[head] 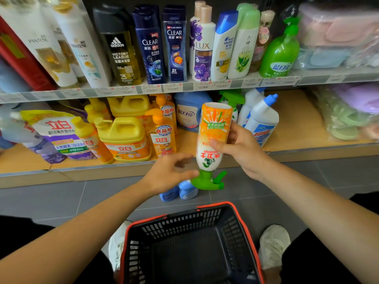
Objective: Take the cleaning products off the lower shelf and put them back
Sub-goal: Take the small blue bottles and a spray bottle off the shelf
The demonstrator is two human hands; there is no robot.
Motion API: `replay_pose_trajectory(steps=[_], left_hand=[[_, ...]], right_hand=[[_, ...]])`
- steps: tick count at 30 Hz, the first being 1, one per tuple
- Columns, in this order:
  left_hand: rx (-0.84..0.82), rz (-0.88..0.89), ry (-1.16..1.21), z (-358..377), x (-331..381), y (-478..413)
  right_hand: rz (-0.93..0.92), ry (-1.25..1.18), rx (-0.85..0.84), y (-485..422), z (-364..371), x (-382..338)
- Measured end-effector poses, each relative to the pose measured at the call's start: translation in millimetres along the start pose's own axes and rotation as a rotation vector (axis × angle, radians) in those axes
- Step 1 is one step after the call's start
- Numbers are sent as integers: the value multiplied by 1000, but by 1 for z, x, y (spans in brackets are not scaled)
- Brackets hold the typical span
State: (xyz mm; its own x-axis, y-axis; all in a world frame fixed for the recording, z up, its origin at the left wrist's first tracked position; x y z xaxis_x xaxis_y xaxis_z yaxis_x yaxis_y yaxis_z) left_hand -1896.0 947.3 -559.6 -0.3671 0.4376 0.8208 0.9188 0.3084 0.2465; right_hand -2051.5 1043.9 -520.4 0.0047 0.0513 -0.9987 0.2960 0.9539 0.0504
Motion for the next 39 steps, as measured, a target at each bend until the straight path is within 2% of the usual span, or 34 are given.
replay_pose_trajectory(steps=[1,3,9,11,17,21,25,29,35,39], left_hand=[[-107,-6,4,17,-5,-3],[-176,-8,33,39,-12,-5],[-82,9,267,40,-24,-13],[-11,-6,274,32,-31,-14],[213,55,130,4,-23,-20],[226,52,55,-1,-9,-34],[191,33,-25,4,6,-61],[115,19,-209,27,4,-94],[-64,20,-206,72,-40,-125],[-147,2,-294,89,-70,-140]], right_hand=[[4,-15,23,0,-3,1],[7,-56,63,1,-7,1],[-6,-149,132,2,-28,9],[35,-140,162,1,-41,18],[361,-222,272,8,-77,87],[549,27,287,16,-93,117],[419,385,365,-1,-113,90],[240,555,356,-33,-120,47],[89,726,368,-80,-138,13],[130,660,347,-109,-140,24]])
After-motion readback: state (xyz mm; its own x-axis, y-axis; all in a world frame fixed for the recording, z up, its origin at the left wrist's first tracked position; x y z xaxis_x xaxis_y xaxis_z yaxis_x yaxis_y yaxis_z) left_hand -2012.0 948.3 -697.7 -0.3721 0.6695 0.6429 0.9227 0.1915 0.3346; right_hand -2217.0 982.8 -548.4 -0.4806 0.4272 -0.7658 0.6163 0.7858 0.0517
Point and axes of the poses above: each hand's wrist, its own y-axis away from the middle knuckle, its own z-axis out of the palm, x = y × z, the point moved 9 cm from there along -y, towards the middle knuckle, and after that the axes turned 13 degrees about -x, right-handed, at the moved point
